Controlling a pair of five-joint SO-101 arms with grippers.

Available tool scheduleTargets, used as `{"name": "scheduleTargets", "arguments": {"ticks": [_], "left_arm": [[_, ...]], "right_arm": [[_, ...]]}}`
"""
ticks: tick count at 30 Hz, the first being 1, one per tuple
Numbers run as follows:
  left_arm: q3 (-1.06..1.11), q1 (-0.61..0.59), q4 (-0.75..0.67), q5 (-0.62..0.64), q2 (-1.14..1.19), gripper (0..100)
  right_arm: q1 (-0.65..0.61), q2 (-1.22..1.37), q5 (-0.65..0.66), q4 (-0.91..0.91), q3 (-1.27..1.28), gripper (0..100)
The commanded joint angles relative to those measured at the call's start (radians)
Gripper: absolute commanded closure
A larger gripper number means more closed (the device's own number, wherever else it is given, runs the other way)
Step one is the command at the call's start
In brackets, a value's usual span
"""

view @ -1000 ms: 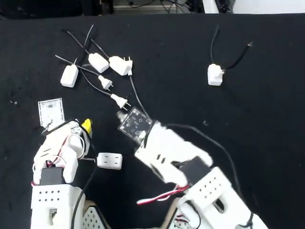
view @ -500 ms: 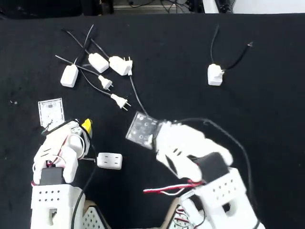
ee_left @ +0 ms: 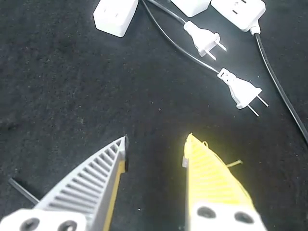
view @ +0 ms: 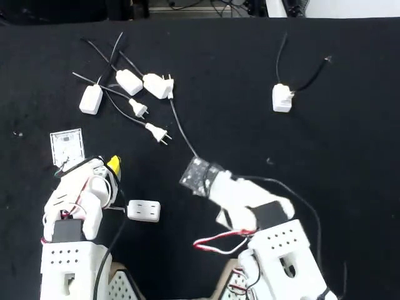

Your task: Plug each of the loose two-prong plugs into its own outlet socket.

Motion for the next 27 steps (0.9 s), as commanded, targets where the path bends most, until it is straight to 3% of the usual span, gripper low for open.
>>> {"name": "scheduleTargets", "arguments": {"ticks": [1,7,12,18,27], "left_arm": [[-0.058,-0.012,-0.009,0.000,-0.011,80],[-0.054,-0.012,-0.009,0.000,-0.011,80],[-0.051,-0.012,-0.009,0.000,-0.011,80],[-0.048,-0.012,-0.009,-0.002,-0.011,80],[-0.048,-0.012,-0.009,-0.002,-0.011,80]], "right_arm": [[0.071,0.001,0.005,0.009,-0.074,86.4],[0.003,-0.001,0.005,-0.023,-0.068,86.4],[-0.072,0.079,-0.198,-0.140,-0.076,86.8],[-0.077,0.389,-0.206,-0.186,-0.237,86.5],[-0.227,0.651,-0.206,-0.368,-0.275,86.8]]}}
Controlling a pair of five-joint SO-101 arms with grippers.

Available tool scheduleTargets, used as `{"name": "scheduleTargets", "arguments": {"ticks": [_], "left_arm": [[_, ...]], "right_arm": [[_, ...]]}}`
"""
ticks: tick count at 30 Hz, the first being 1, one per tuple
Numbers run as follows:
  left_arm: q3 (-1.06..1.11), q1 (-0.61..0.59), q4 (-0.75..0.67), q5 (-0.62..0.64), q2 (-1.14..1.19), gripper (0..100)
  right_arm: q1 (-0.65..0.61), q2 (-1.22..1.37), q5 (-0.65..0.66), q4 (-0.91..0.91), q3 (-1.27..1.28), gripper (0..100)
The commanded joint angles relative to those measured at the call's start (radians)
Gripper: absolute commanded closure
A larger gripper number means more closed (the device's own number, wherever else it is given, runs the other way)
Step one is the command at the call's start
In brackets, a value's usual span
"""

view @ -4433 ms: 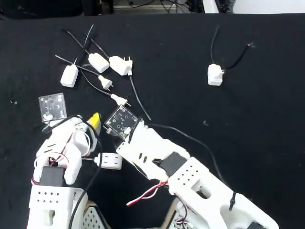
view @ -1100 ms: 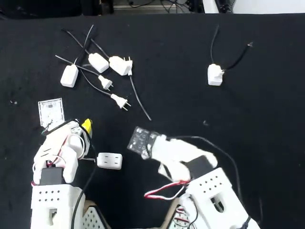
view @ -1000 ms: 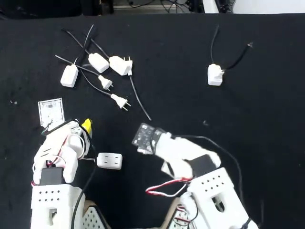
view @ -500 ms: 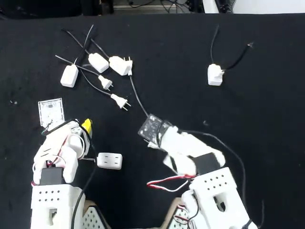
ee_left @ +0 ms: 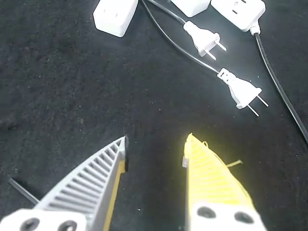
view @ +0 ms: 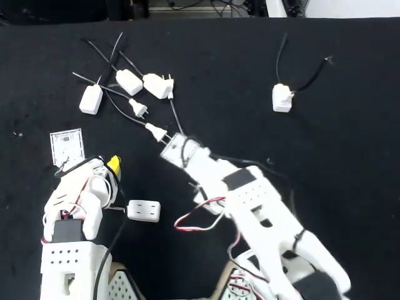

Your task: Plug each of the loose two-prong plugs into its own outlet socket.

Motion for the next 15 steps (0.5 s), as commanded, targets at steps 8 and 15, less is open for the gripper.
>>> {"name": "scheduleTargets", "arguments": {"ticks": [8,15], "left_arm": [[-0.048,-0.012,-0.009,0.000,-0.011,80],[-0.051,-0.012,-0.009,0.000,-0.011,80]], "right_arm": [[-0.049,0.160,0.000,-0.183,-0.053,86.8],[-0.048,0.171,-0.002,-0.181,-0.051,98.2]]}}
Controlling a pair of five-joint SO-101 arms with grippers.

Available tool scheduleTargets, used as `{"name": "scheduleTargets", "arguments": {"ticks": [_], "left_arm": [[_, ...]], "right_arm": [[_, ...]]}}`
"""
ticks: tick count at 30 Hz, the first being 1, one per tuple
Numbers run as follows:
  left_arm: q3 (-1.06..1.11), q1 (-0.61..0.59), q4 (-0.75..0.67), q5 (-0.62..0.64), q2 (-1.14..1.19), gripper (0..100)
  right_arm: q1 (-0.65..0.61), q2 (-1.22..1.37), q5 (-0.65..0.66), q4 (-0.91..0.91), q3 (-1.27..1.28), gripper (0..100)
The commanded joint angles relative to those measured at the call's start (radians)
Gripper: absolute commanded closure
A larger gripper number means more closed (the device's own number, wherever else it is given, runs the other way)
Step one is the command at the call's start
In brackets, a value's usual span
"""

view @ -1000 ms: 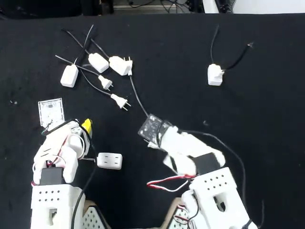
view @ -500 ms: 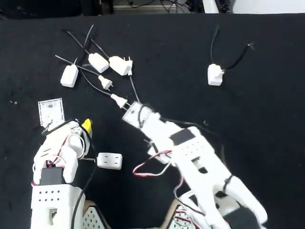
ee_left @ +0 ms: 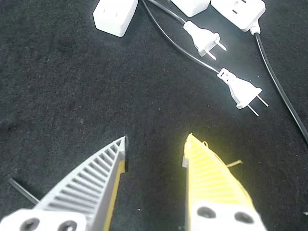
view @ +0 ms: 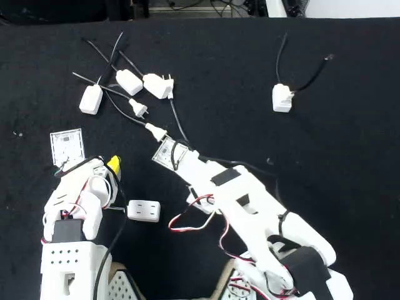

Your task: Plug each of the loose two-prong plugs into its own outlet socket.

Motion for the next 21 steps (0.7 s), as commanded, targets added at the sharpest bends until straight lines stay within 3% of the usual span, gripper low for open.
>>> {"name": "scheduleTargets", "arguments": {"ticks": [1,7,12,21], "left_arm": [[-0.051,-0.012,-0.009,0.000,-0.011,80],[-0.053,-0.012,-0.009,0.000,-0.011,80],[-0.059,-0.004,-0.009,0.000,-0.012,80],[-0.185,-0.005,0.152,0.002,-0.012,80]], "right_arm": [[-0.014,-0.022,-0.002,-0.014,-0.048,99.0],[-0.020,-0.208,-0.008,0.077,-0.054,98.8],[-0.118,-0.386,-0.094,0.094,-0.053,98.8],[-0.275,-0.248,-0.256,-0.166,-0.082,98.8]]}}
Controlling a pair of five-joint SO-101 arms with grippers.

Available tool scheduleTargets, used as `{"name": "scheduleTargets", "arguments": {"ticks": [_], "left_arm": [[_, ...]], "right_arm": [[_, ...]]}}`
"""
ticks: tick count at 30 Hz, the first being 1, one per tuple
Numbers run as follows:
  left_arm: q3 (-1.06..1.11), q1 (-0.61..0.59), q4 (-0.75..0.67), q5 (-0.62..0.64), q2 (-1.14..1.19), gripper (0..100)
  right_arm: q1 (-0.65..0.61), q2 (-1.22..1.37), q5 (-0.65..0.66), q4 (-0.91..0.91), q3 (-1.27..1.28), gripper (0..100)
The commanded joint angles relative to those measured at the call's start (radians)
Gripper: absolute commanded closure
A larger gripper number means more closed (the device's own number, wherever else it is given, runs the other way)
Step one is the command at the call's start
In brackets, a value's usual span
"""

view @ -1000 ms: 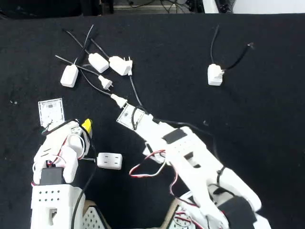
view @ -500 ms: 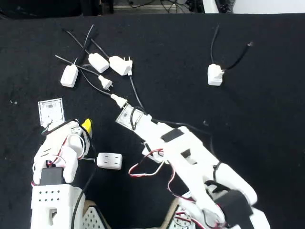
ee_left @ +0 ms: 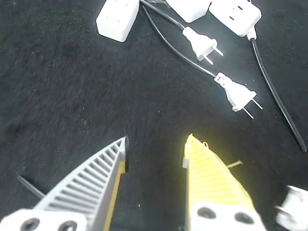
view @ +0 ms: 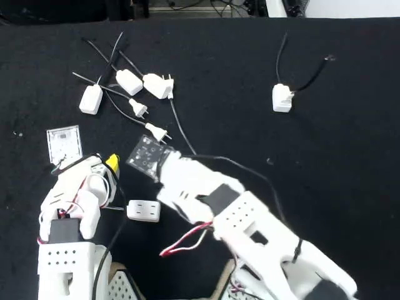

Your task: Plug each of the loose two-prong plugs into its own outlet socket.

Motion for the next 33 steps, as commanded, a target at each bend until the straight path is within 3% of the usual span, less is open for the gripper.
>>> {"name": "scheduleTargets", "arguments": {"ticks": [1,8,11,15,21,33], "left_arm": [[-0.104,0.001,0.066,0.002,-0.012,80],[-0.104,0.005,0.066,0.071,-0.012,80],[-0.097,0.062,0.066,0.069,-0.012,80],[-0.048,0.128,0.011,0.069,-0.012,80],[0.044,0.148,-0.118,0.069,-0.012,80],[0.053,0.168,-0.118,0.069,-0.012,80]], "right_arm": [[-0.032,0.084,-0.058,-0.127,-0.065,98.8],[-0.034,0.185,-0.071,-0.218,-0.065,98.8],[-0.034,0.183,-0.074,-0.216,-0.065,98.8],[-0.034,0.179,-0.173,-0.216,-0.076,98.8],[-0.035,0.122,-0.190,-0.210,-0.058,98.8],[-0.098,-0.048,-0.183,-0.209,0.031,98.8]]}}
